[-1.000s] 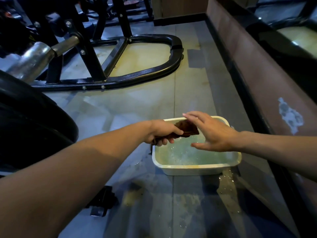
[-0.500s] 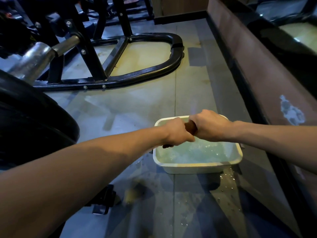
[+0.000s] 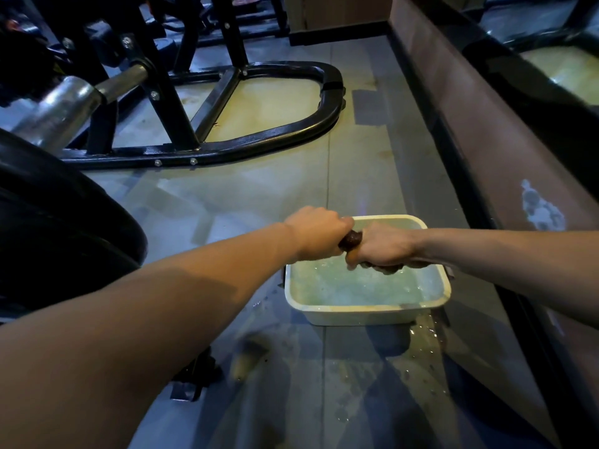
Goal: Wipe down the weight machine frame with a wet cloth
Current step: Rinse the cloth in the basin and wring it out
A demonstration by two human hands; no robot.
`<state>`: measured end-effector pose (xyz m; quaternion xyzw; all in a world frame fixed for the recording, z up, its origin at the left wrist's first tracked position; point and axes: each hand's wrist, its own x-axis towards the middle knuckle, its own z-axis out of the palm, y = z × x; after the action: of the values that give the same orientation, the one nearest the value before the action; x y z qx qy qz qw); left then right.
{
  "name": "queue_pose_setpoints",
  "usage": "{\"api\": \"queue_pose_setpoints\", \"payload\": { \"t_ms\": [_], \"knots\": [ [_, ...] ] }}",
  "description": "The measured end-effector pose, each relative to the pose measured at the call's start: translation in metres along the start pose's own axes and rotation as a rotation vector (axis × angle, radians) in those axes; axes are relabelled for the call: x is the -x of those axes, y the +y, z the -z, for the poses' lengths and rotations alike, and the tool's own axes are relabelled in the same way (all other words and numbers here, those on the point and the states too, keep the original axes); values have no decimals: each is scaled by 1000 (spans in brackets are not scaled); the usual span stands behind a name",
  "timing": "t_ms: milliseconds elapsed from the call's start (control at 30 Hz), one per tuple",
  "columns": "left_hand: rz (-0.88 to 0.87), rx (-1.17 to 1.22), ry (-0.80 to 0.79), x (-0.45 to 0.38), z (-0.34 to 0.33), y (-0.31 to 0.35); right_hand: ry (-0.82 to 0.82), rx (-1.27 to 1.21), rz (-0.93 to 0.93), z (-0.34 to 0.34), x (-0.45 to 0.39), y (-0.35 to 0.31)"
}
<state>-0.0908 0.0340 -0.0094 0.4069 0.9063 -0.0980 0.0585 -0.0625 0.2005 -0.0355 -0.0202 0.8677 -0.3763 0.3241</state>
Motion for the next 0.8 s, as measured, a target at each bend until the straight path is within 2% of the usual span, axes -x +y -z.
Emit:
{"api": "queue_pose_setpoints", "payload": {
  "t_ms": [100,367,467,567,633,733,800],
  "knots": [
    [-25,6,-9,9,-20,3,-112,23,-43,-8,0,4],
    [-124,-156,322,14,-32,-8,-283,-315,-117,8,7,2],
    [-176,-188,340,15,-23,-15,-377,-510,-202,12,10,1],
    [-173,-215,222,15,-8,-16,-468,-614,-232,8,12,0],
    [-144,-220,108,16,-3,-13,-444,-587,-233,5,12,-3],
    [-57,-161,15,17,-5,-6,-328,-345,-139,3,6,1],
    [70,-48,-44,16,-7,-4,-102,-133,5,0,-2,10]
  ]
}}
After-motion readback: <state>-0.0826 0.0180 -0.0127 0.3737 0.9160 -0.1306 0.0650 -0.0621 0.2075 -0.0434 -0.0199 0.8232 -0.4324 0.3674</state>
